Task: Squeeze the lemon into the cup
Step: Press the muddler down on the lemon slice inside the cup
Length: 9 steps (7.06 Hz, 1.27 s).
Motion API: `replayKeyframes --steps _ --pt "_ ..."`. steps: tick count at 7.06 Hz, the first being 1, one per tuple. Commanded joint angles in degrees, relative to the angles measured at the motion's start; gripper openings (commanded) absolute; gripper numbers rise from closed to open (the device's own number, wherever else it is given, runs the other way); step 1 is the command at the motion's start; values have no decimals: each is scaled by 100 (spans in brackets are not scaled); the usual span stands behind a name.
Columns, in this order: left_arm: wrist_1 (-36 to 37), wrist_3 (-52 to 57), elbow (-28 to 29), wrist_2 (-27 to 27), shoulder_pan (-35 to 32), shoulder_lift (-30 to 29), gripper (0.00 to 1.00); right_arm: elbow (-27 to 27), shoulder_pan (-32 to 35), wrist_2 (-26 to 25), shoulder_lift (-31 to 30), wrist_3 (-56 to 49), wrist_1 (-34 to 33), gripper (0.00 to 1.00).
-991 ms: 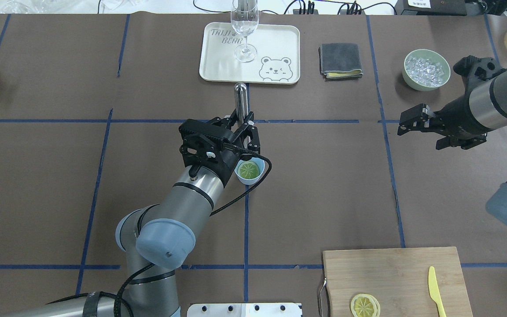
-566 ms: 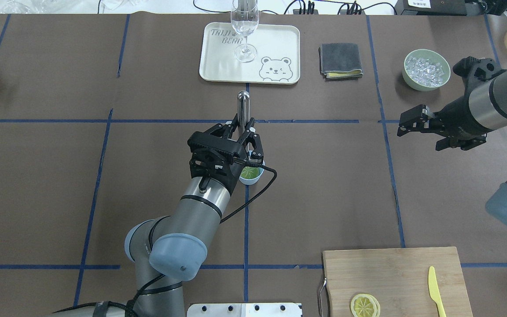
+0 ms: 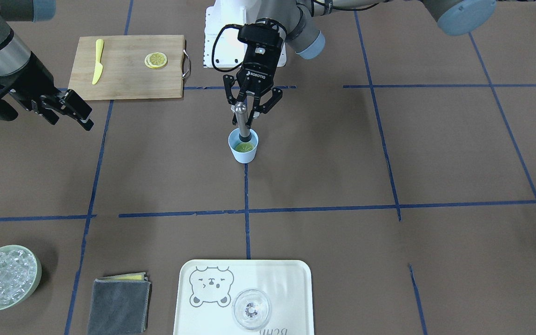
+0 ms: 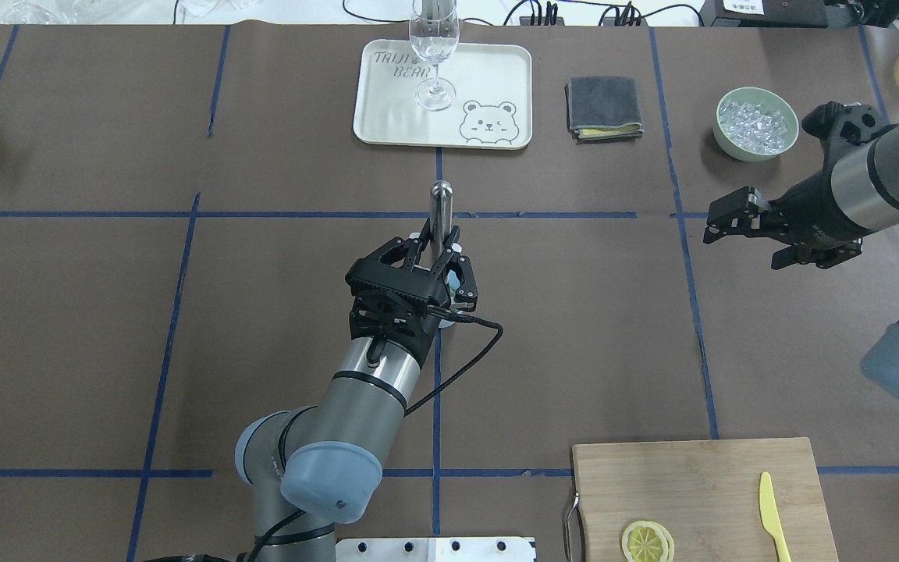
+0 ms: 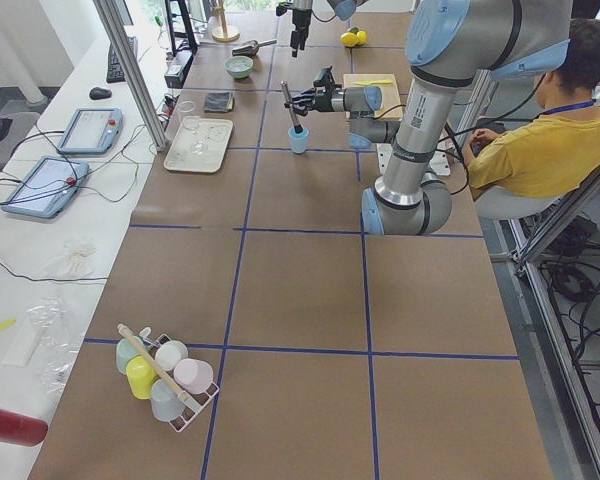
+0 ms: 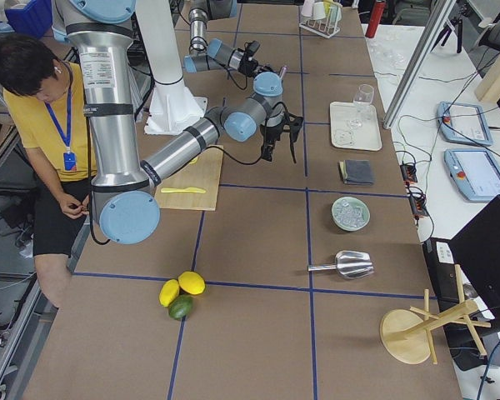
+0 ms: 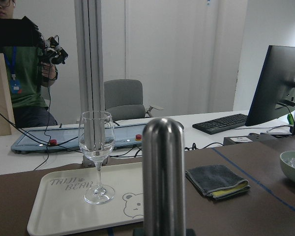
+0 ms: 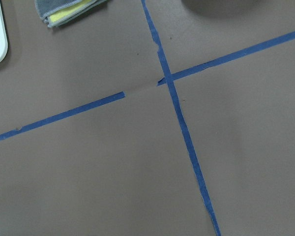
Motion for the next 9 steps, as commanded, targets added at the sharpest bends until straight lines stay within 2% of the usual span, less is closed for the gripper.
replayKeyframes --steps 1,4,9 --pt "-122 -12 300 6 17 -137 0 7 6 3 -9 0 0 100" --pt "-316 -38 670 68 26 -103 0 -2 -3 3 -9 0 0 100" --pt "-307 -39 723 68 113 -67 0 7 -3 3 0 26 0 100"
